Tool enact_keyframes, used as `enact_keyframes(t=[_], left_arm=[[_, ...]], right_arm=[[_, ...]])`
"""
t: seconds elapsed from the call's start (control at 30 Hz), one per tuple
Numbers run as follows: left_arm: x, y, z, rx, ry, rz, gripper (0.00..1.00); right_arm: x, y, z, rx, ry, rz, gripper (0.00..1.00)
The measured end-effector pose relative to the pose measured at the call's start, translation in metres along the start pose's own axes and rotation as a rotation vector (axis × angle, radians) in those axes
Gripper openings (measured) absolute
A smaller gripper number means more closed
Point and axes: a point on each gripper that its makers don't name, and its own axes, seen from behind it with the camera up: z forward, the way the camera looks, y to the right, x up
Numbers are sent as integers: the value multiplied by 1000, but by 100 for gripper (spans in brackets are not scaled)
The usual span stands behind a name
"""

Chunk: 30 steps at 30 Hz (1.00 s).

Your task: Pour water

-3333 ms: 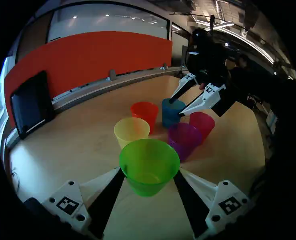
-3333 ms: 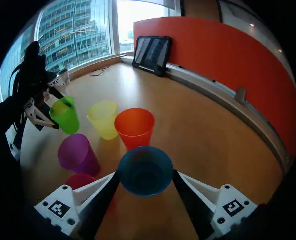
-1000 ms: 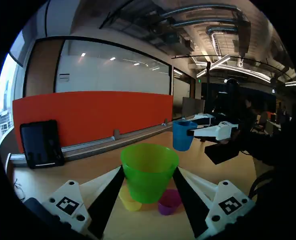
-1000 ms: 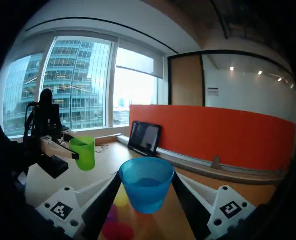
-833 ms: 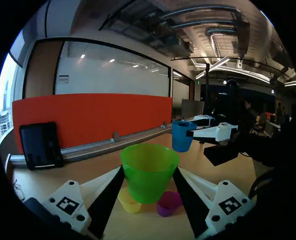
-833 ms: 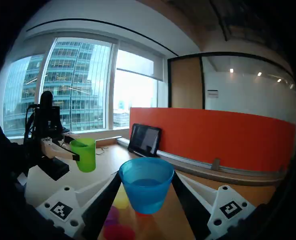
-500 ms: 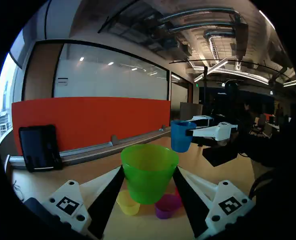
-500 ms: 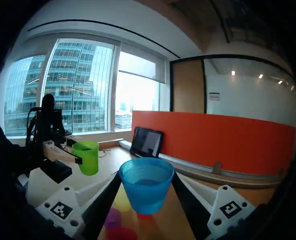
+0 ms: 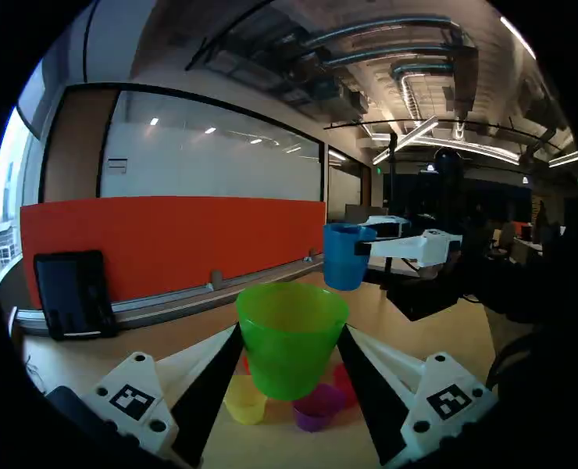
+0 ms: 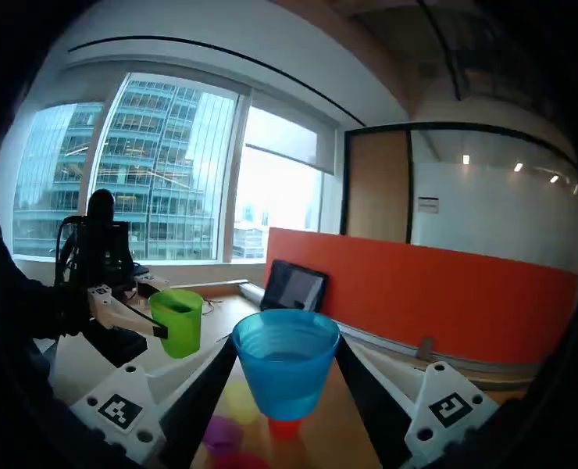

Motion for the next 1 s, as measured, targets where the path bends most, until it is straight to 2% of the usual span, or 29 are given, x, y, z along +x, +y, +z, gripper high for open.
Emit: enact_keyframes(t=[0.5, 1.0], left_arm=[[1, 14, -2, -25, 17, 8, 84], [2, 26, -2, -49, 30, 24, 84]], right_arm=[[26, -14, 6, 24, 7, -148, 92], [61, -21, 11, 26, 25, -351, 91]])
